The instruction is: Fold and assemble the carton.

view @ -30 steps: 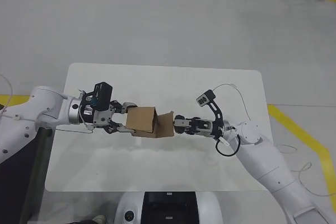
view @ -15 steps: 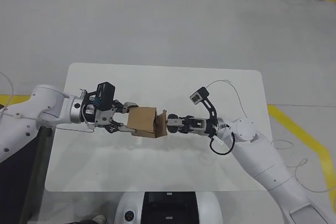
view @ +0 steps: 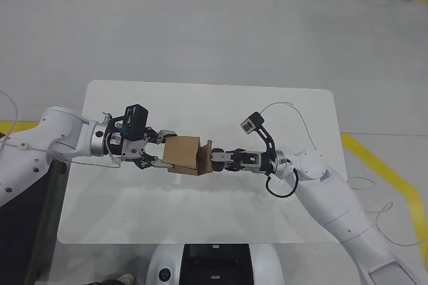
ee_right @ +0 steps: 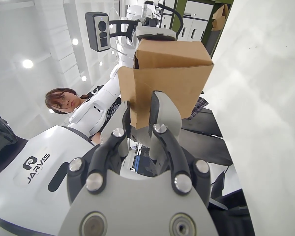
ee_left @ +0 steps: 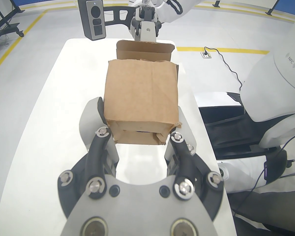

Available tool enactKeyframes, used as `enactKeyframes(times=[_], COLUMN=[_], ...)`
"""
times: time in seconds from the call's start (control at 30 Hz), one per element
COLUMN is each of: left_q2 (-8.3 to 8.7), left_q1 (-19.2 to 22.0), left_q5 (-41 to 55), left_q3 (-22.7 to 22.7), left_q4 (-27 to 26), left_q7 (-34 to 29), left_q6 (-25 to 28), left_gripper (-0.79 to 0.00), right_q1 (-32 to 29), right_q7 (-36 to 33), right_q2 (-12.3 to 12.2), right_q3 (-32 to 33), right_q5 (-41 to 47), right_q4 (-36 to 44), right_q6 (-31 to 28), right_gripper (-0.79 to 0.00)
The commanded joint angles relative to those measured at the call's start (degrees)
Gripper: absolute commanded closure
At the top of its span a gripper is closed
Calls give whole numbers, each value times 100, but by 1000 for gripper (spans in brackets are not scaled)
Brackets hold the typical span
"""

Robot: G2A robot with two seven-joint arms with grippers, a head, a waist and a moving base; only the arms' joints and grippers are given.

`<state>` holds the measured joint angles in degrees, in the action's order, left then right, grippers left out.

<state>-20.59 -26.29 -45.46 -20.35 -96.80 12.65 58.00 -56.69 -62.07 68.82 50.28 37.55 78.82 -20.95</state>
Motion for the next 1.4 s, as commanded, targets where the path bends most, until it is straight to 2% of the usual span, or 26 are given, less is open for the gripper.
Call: enactKeyframes(times=[0.0, 0.27, 0.4, 0.7, 1.07, 1.37], left_q2=[0, 3, 14, 50, 98, 110], left_q1=[-2, -15, -39, -78, -118, -215], left_q5=[1, -59, -85, -160, -215, -263], left_q3=[-3, -30, -51, -113, -254, -382], left_q4=[4, 21, 25, -22, -84, -115], left_q7=[9, 23, 57, 10, -120, -140], left_q6=[0, 0, 0, 0, 0, 0], left_gripper=[-265, -268, -265, -268, -271, -271], right_q1=[-11, 15, -4, 16, 109, 180], right_q7=[-4, 25, 104, 287, 478, 620], right_q2=[3, -6, -13, 20, 68, 157], right_q3=[16, 75, 100, 57, 3, -149], right_q5=[-16, -468, -695, -970, -1221, -1155], right_q4=[10, 98, 177, 346, 417, 438], right_q6=[10, 115, 182, 242, 415, 484], right_gripper=[-142, -215, -182, -175, -68, -55])
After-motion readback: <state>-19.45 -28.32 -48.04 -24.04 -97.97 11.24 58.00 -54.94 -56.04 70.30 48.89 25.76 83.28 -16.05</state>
